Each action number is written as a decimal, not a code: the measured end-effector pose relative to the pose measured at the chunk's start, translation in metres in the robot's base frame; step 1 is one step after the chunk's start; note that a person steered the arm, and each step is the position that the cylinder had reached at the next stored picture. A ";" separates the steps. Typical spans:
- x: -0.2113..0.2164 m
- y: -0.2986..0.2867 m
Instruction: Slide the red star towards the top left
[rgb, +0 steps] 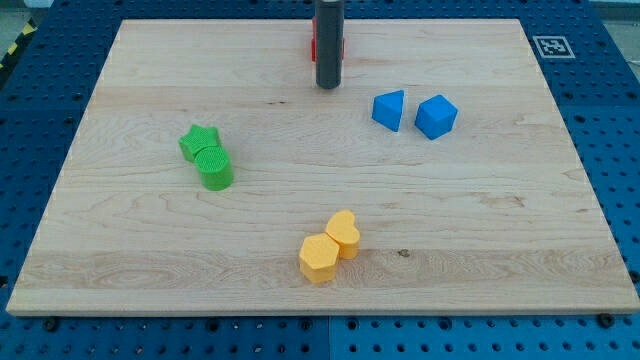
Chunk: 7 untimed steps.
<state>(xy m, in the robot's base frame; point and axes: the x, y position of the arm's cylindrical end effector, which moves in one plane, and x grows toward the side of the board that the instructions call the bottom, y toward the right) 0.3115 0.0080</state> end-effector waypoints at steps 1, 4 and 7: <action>-0.010 0.012; -0.025 0.044; -0.053 0.058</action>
<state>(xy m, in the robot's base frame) 0.2586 0.0663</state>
